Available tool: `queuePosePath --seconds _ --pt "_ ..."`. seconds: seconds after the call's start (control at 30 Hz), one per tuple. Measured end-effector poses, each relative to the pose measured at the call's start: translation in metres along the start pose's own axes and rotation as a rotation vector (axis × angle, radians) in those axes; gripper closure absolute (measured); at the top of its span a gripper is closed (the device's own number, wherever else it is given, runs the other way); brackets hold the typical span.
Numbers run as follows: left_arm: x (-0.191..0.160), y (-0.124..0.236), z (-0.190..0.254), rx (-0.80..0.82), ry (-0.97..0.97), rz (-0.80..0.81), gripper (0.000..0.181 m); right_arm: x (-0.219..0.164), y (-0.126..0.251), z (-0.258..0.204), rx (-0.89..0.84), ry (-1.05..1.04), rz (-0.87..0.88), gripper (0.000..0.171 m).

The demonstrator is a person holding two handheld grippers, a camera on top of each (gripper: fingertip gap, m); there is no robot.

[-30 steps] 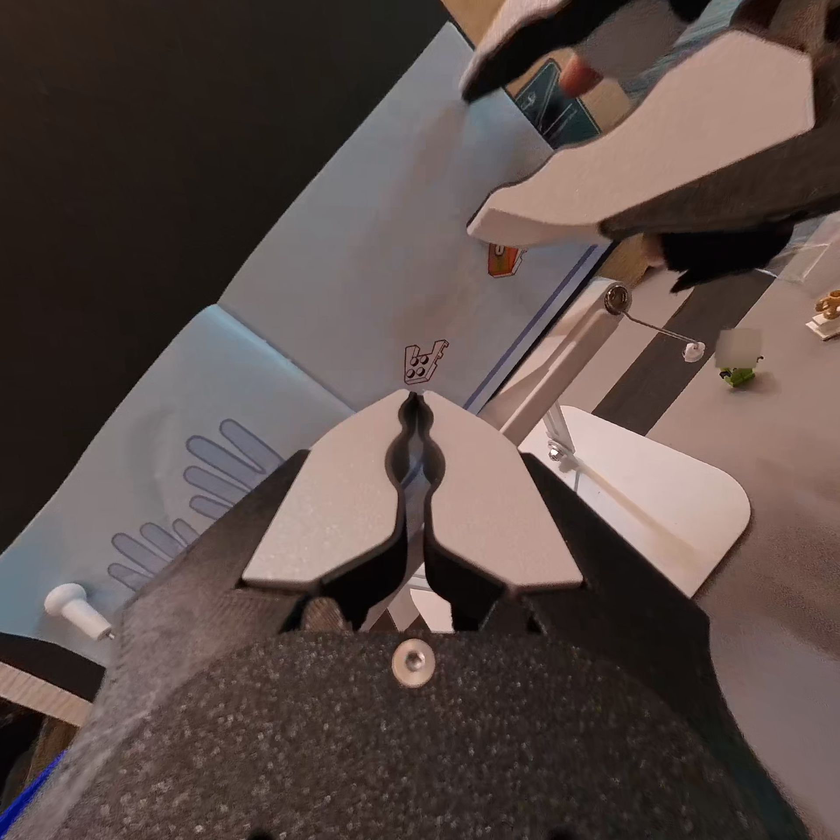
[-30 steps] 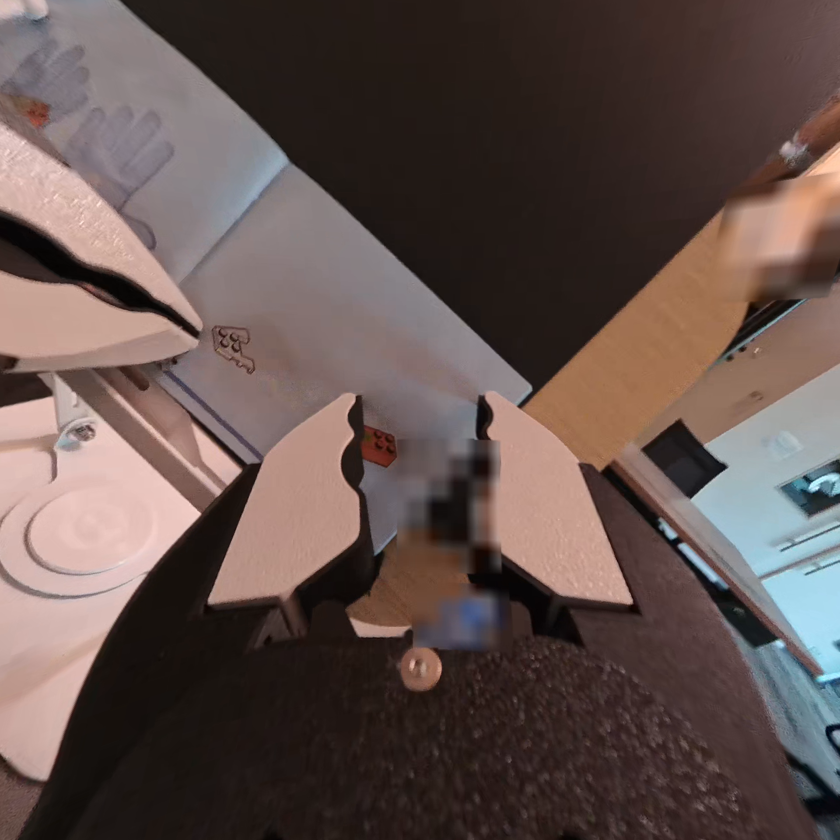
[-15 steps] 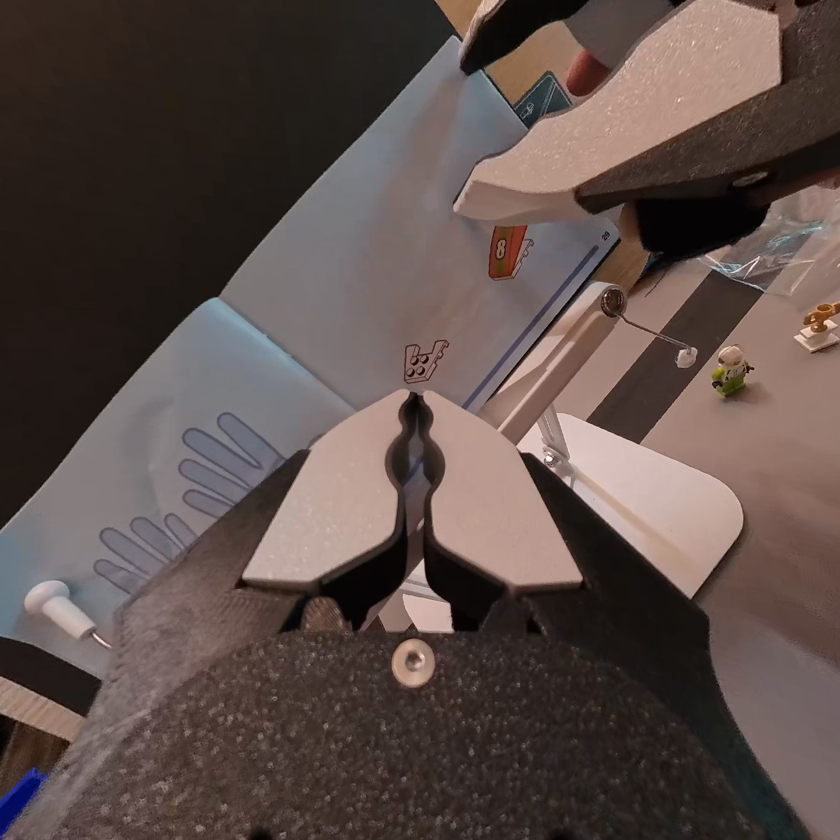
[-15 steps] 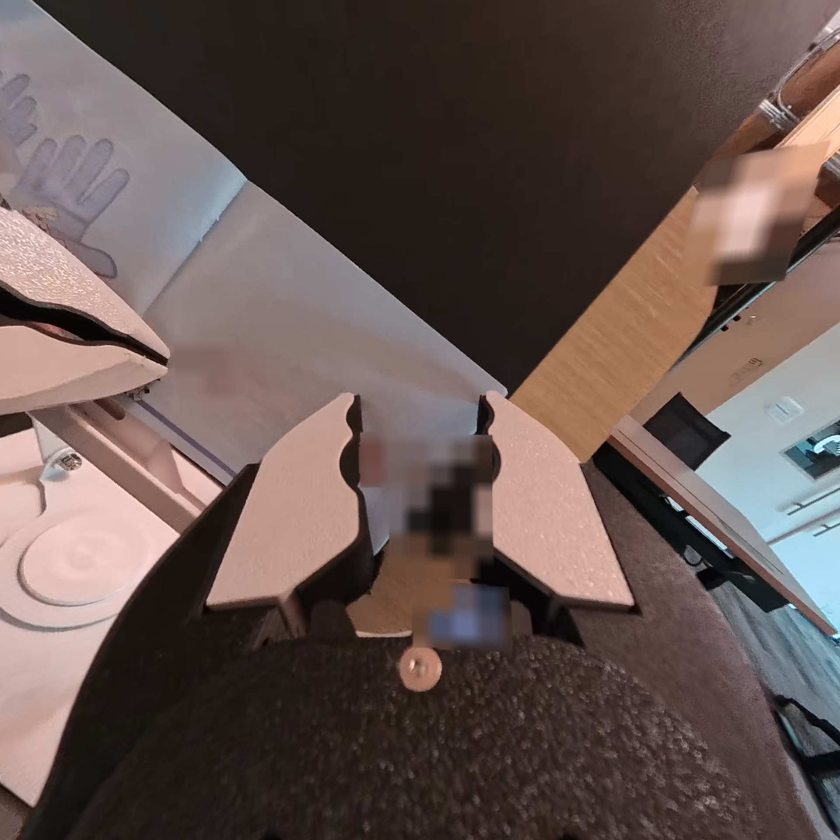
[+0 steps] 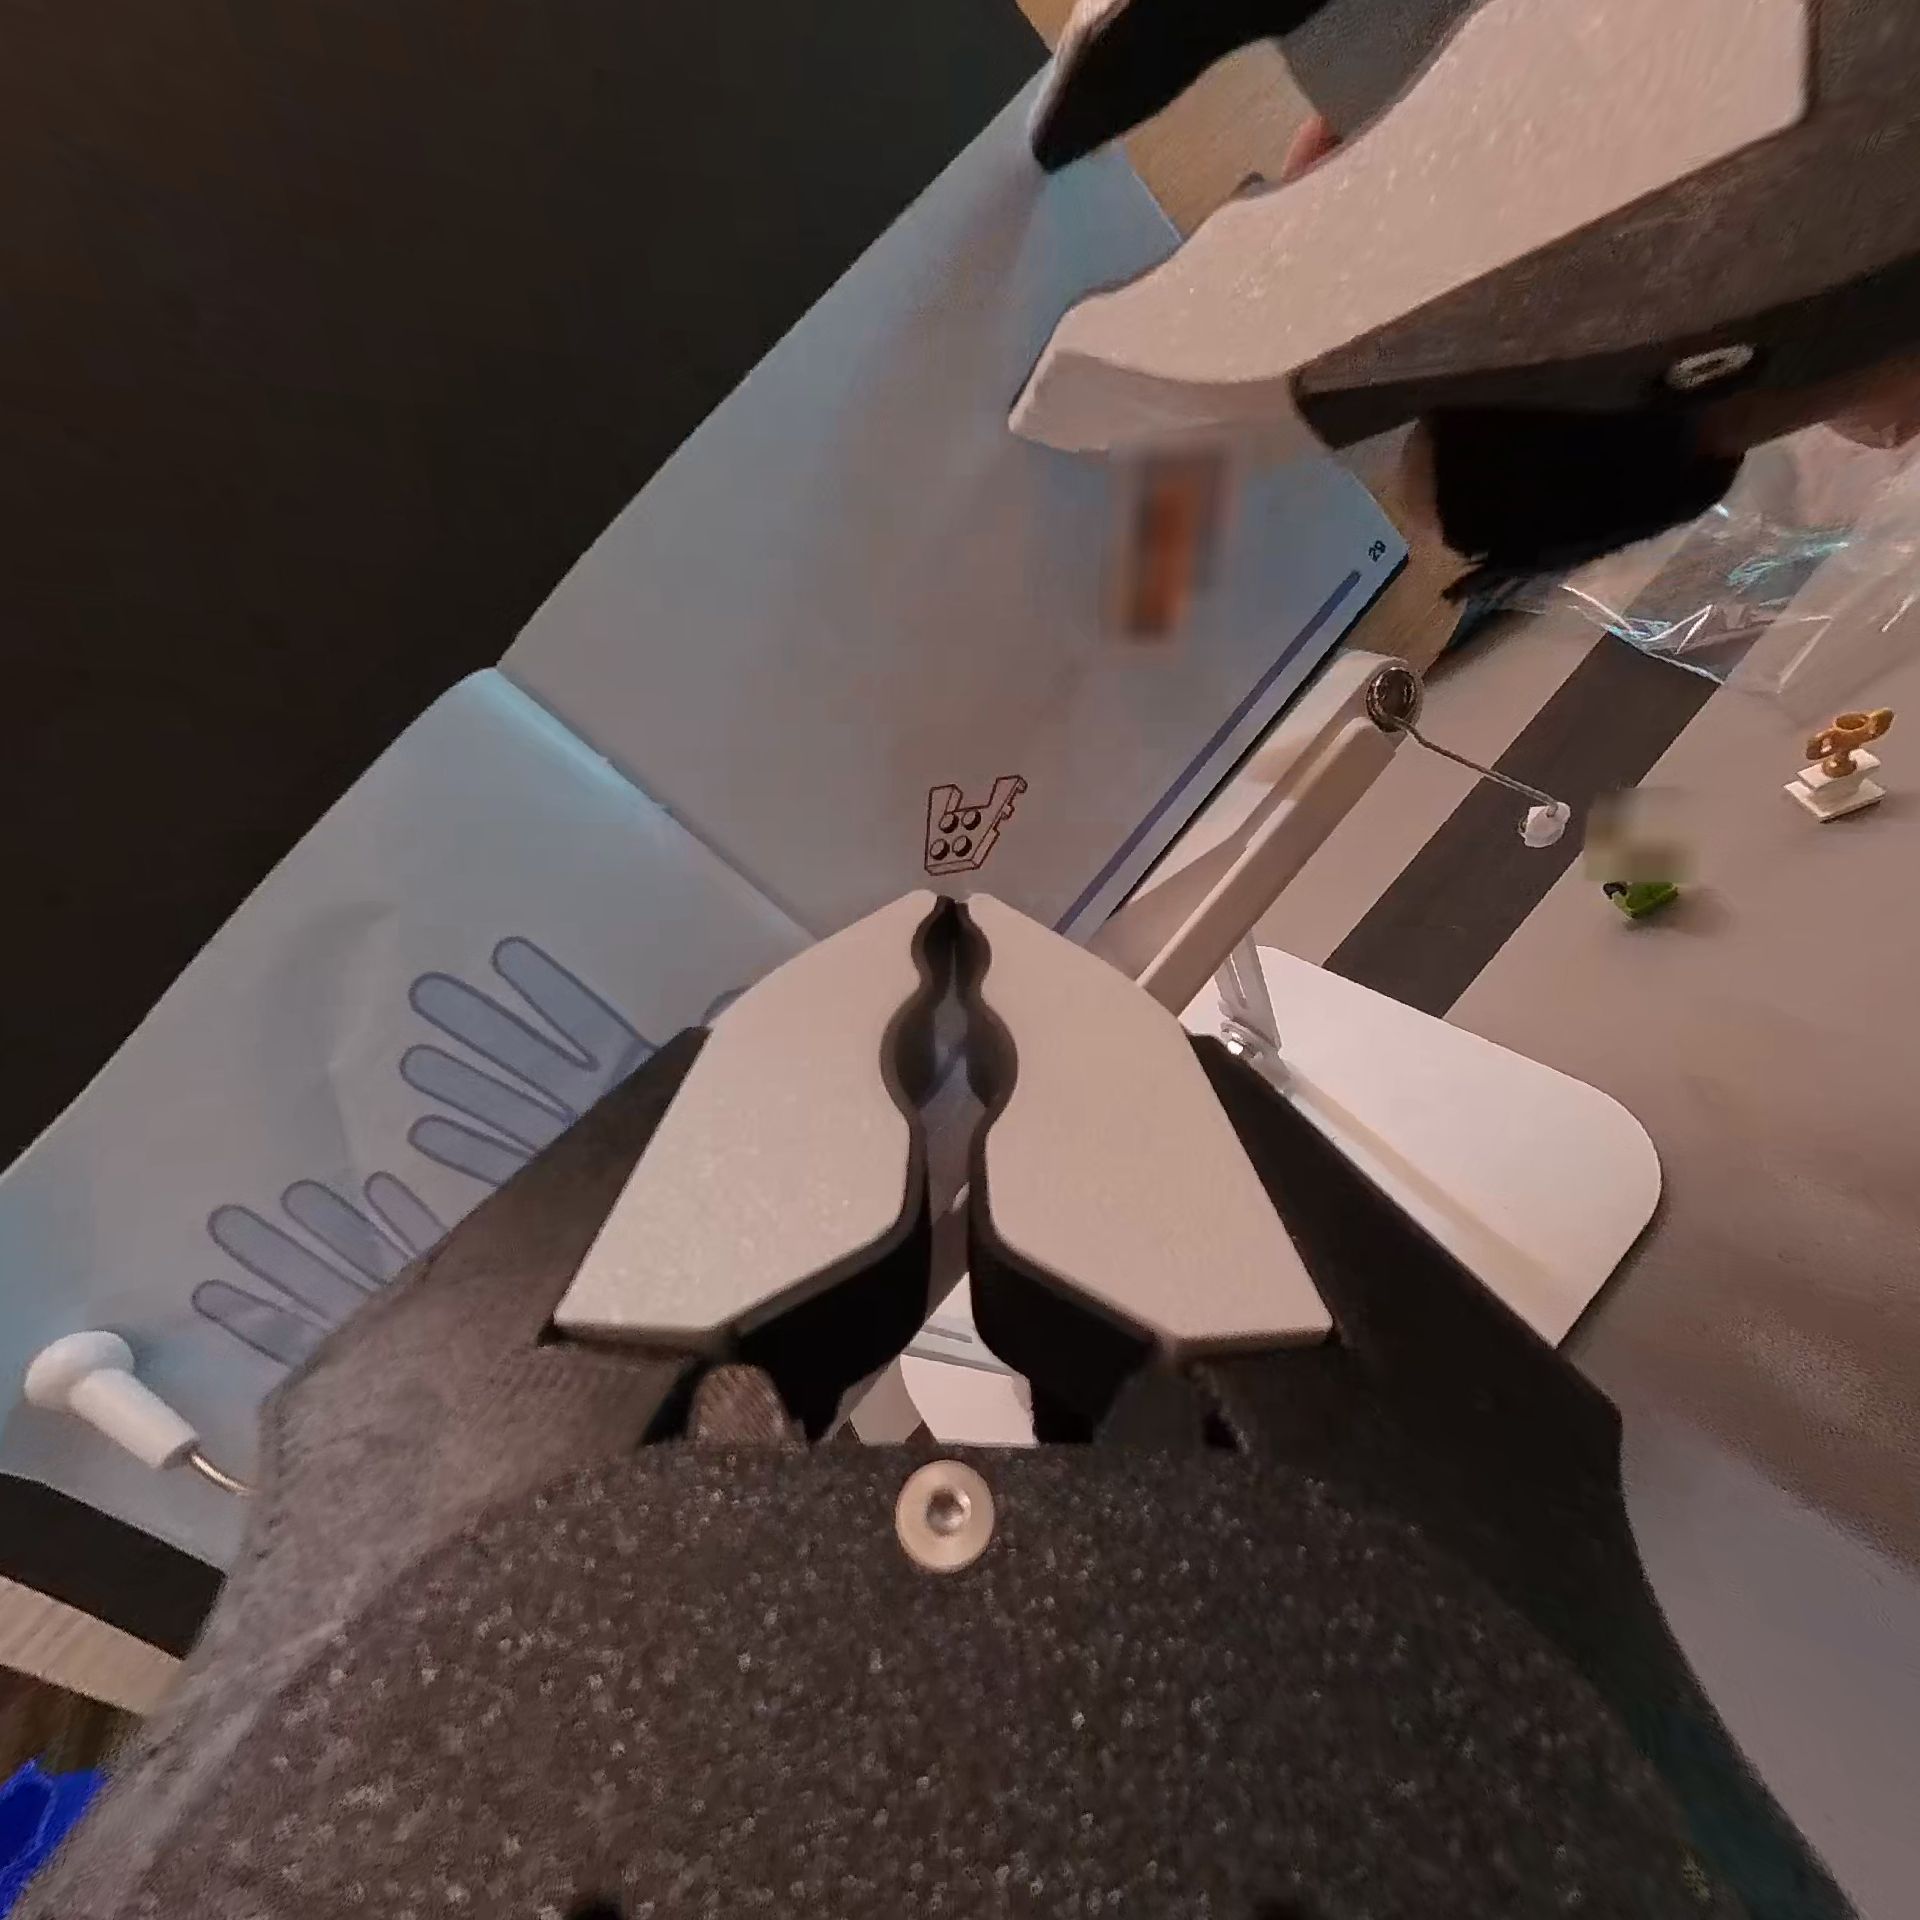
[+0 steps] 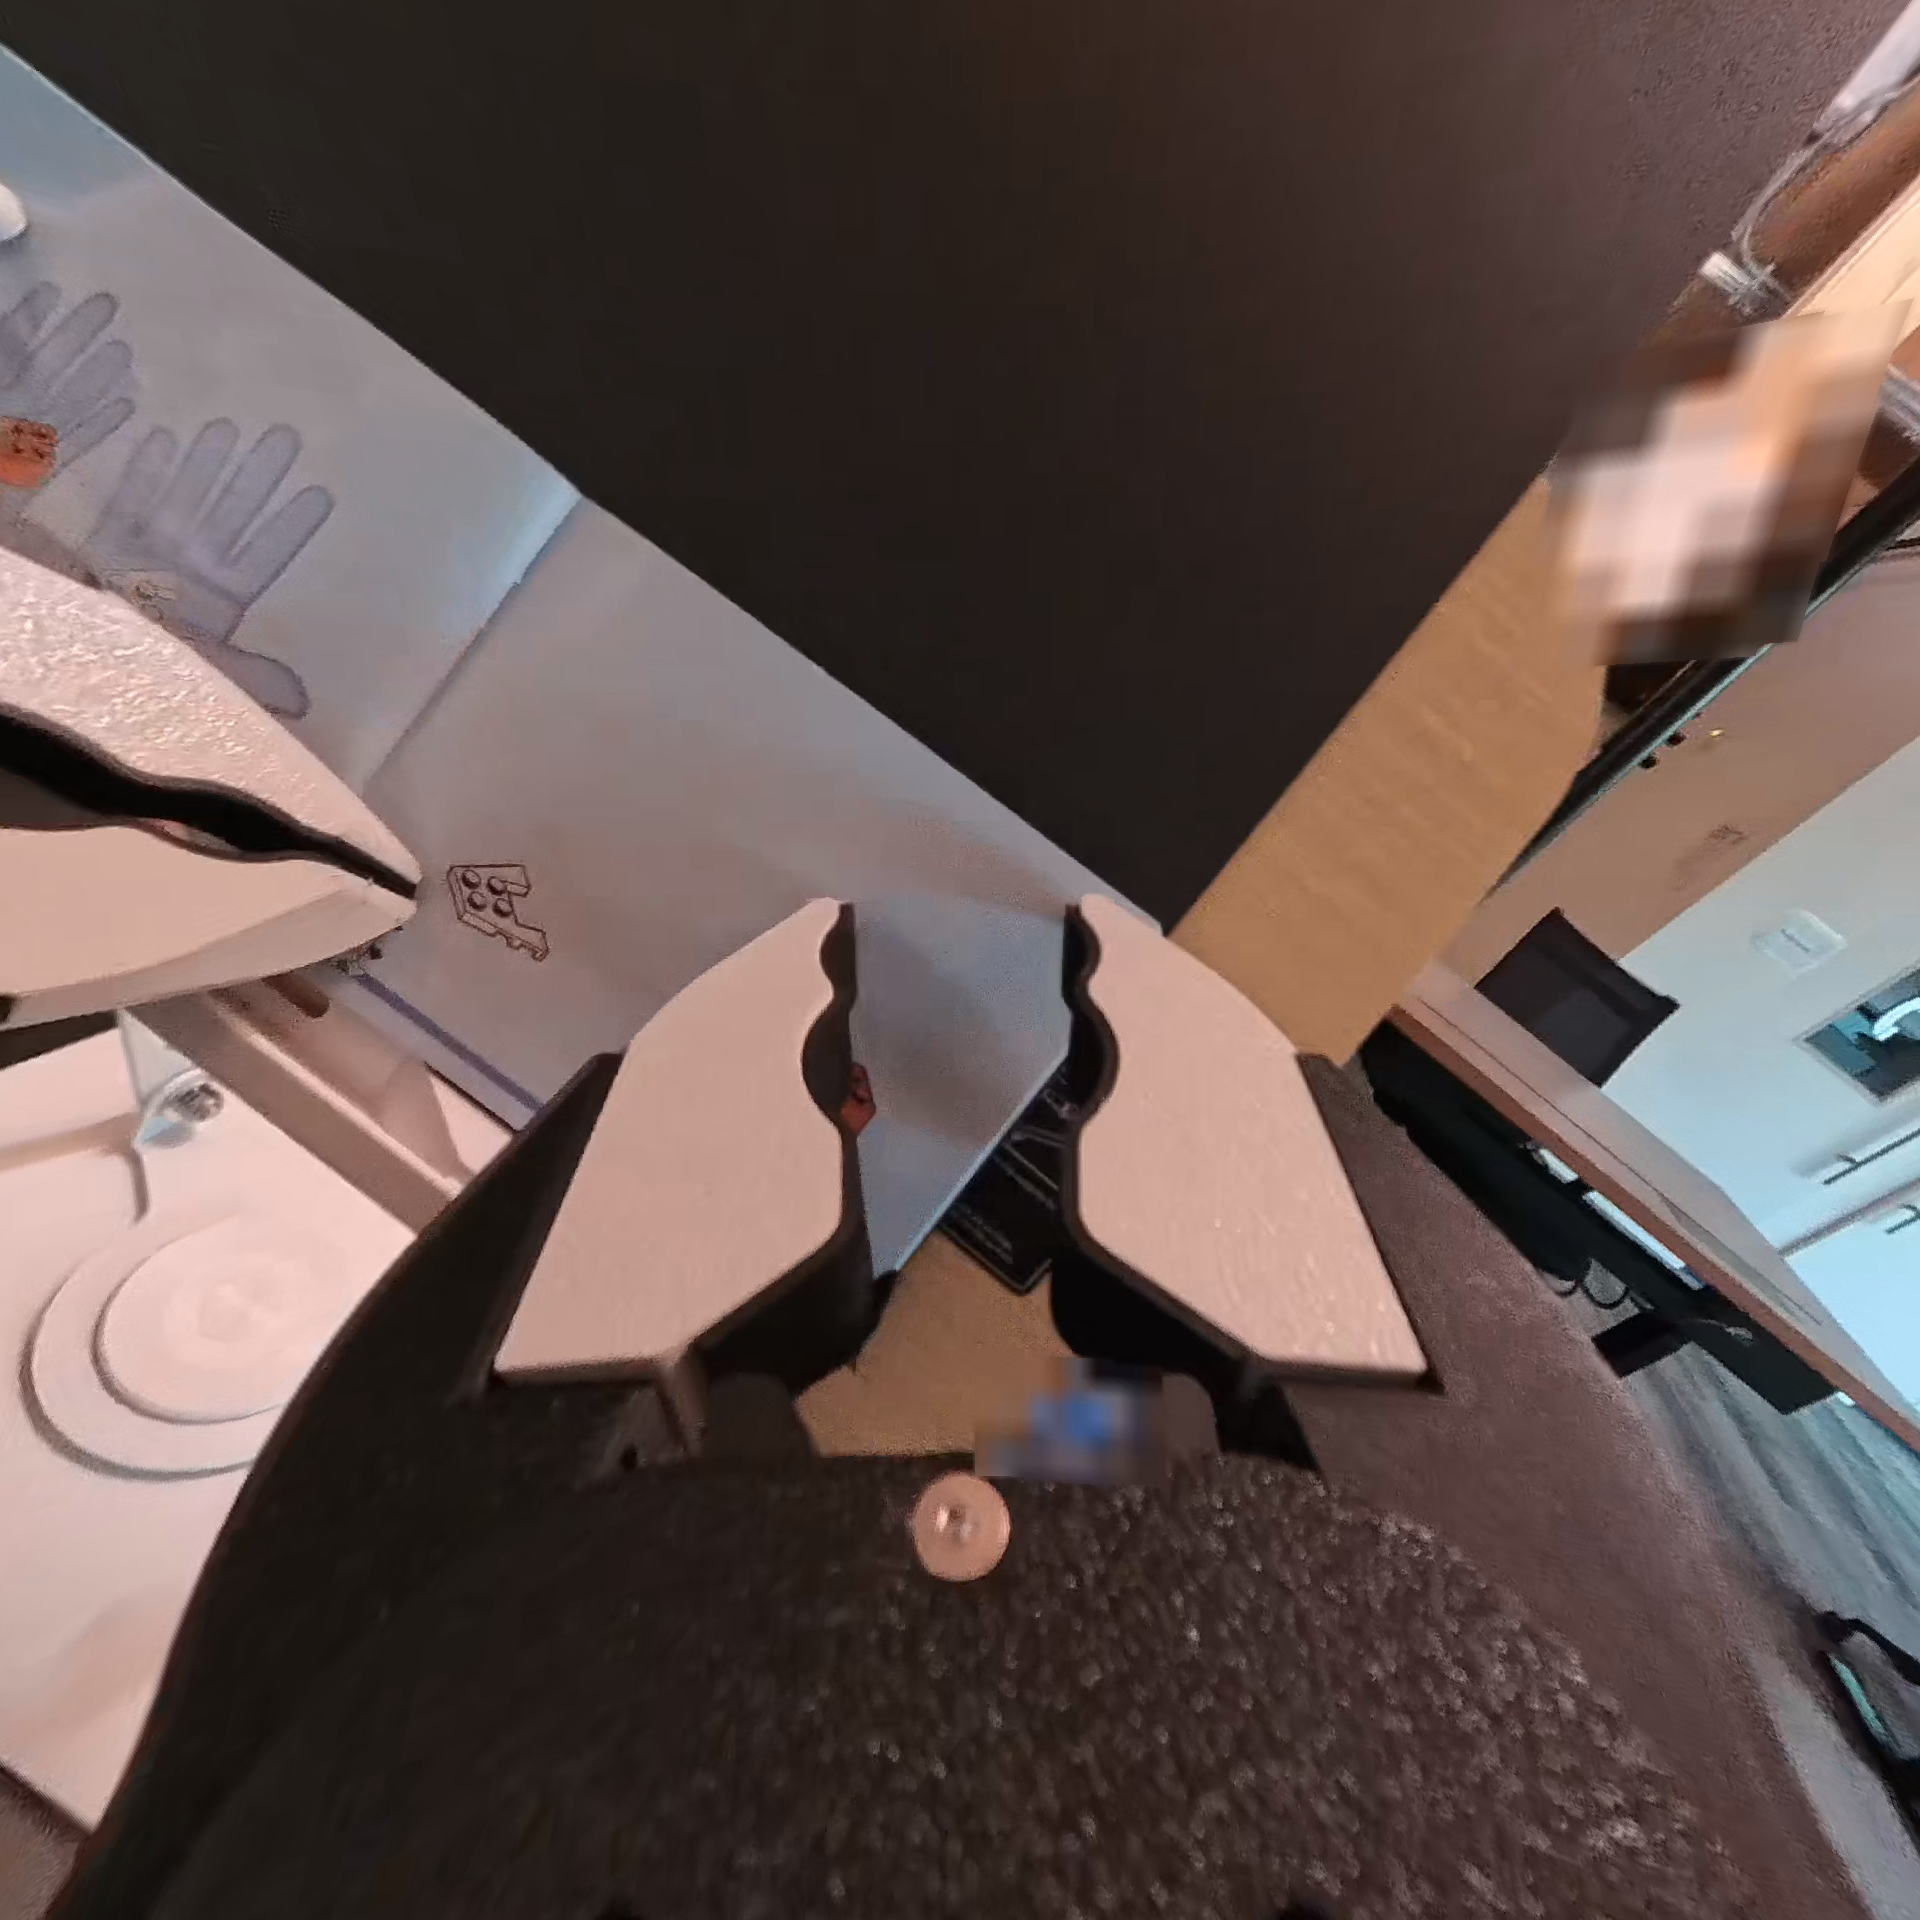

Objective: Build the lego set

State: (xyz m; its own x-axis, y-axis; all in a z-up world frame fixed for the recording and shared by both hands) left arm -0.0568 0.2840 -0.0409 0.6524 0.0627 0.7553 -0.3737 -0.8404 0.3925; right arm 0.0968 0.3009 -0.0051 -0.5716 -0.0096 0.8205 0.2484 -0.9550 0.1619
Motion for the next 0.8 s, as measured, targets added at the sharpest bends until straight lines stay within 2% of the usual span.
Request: queuePosePath --seconds 0.2,0.27,0.4,0.7,0.8 --pt "-0.001 -0.001 0.001 0.018 0.035 -0.013 0.181 0.002 -0.008 0.001 -0.006 -0.039 -0.066 0.138" --pt "0.000 -0.001 0.000 0.018 0.047 -0.018 0.181 0.002 -0.009 0.001 -0.005 -0.046 -0.079 0.154" --pt "0.001 0.001 -0.001 0.025 0.067 -0.025 0.181 0.002 -0.010 -0.004 0.007 -0.039 -0.091 0.171" --pt "0.007 0.013 -0.024 0.024 0.146 -0.081 0.181 0.001 -0.001 0.003 0.053 -0.071 -0.075 0.169" --pt "0.008 0.013 -0.027 0.038 0.130 -0.083 0.181 0.003 0.003 0.009 0.045 -0.086 -0.036 0.134"
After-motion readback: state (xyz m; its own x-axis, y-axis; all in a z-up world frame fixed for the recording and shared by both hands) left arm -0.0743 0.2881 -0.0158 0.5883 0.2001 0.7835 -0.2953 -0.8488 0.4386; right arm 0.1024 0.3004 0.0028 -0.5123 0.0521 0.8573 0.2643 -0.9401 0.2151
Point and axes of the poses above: each gripper's, where its closed fingertips meet, y back along the fingers, x out of its top, z = x × y across the jaws, the point moved 10 cm from there along y, back along the fingers, and after that the axes turned 10 degrees about -z, right-handed, at the moved point
